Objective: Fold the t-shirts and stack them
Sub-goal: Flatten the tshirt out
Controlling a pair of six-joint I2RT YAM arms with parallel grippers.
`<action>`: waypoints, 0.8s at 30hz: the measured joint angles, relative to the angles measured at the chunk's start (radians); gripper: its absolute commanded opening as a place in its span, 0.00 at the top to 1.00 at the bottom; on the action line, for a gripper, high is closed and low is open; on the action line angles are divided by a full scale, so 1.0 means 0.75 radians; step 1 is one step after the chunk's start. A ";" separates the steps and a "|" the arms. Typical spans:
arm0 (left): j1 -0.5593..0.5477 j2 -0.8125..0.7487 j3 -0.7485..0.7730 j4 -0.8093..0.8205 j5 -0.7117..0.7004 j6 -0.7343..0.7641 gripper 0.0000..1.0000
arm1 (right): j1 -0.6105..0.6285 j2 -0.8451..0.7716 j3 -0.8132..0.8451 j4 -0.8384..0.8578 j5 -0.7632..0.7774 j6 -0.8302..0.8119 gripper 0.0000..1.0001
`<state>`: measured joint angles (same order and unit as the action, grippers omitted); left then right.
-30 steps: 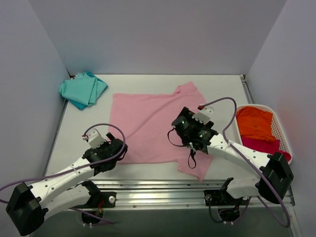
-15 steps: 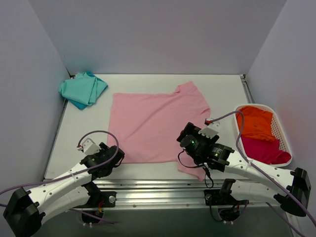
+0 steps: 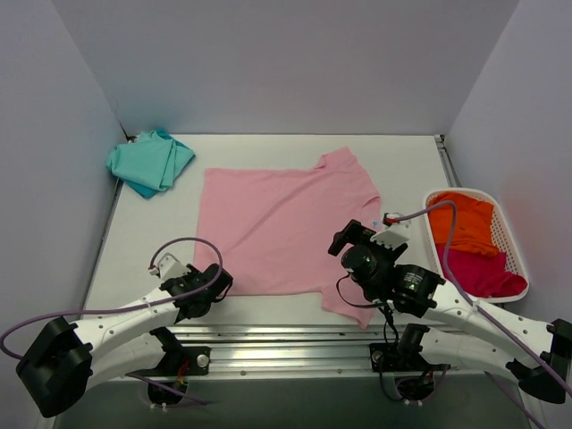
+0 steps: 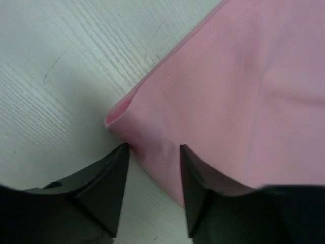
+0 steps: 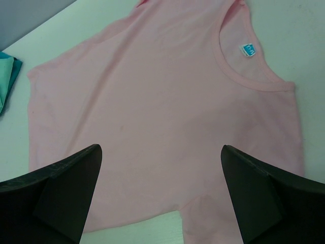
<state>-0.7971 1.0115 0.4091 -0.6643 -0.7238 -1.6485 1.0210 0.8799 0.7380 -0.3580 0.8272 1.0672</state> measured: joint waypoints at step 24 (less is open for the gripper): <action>0.018 0.077 -0.008 0.213 -0.052 0.138 0.98 | -0.245 -0.195 -0.244 -0.303 -0.654 0.073 0.00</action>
<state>-0.7837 1.0691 0.4034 -0.5049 -0.7628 -1.5448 0.8371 0.7334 0.5549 -0.5850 0.3367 1.1217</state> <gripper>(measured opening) 0.034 0.993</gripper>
